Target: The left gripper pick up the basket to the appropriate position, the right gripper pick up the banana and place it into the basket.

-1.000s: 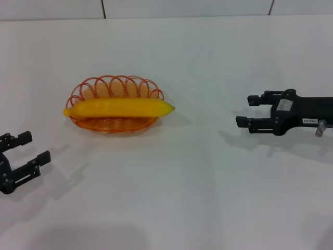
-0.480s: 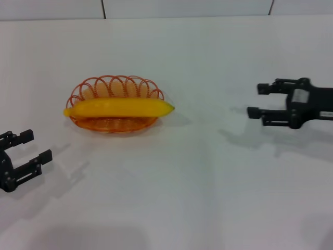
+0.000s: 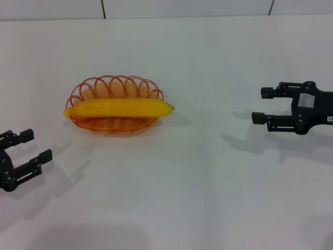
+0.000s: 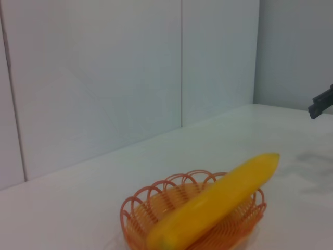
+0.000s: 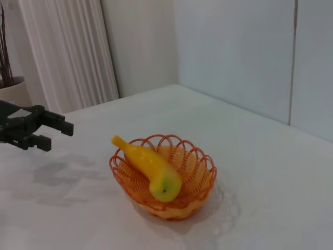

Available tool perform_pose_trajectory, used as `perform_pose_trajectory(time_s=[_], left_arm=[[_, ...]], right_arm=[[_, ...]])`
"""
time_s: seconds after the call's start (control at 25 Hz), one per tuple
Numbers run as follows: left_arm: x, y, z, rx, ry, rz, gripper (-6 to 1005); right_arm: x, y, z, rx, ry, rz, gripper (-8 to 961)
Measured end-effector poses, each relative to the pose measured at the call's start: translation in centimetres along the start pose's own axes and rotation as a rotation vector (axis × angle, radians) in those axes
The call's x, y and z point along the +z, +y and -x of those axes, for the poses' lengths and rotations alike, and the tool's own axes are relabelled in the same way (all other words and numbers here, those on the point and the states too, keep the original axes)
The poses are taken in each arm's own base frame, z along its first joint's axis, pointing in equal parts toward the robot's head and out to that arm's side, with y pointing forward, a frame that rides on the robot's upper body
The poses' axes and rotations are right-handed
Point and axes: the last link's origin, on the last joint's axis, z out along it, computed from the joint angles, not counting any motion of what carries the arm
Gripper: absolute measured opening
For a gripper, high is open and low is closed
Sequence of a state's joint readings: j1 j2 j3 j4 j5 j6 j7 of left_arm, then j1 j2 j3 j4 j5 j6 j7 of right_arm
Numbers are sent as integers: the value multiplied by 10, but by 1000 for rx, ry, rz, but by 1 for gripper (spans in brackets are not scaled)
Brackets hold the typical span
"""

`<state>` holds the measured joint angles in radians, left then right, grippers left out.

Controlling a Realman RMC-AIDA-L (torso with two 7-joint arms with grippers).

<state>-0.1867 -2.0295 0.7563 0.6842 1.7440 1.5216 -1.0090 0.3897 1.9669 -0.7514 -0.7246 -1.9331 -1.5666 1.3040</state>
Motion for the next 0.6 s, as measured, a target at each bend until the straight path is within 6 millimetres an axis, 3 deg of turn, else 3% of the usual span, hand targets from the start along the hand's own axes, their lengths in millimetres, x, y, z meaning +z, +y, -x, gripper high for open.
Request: perform_pose_trajectory(time_s=[0.6], left_arm=[[2,-1,-2,4,3,4,657]], right_arm=[[0,3,-14,24,94,22,732]])
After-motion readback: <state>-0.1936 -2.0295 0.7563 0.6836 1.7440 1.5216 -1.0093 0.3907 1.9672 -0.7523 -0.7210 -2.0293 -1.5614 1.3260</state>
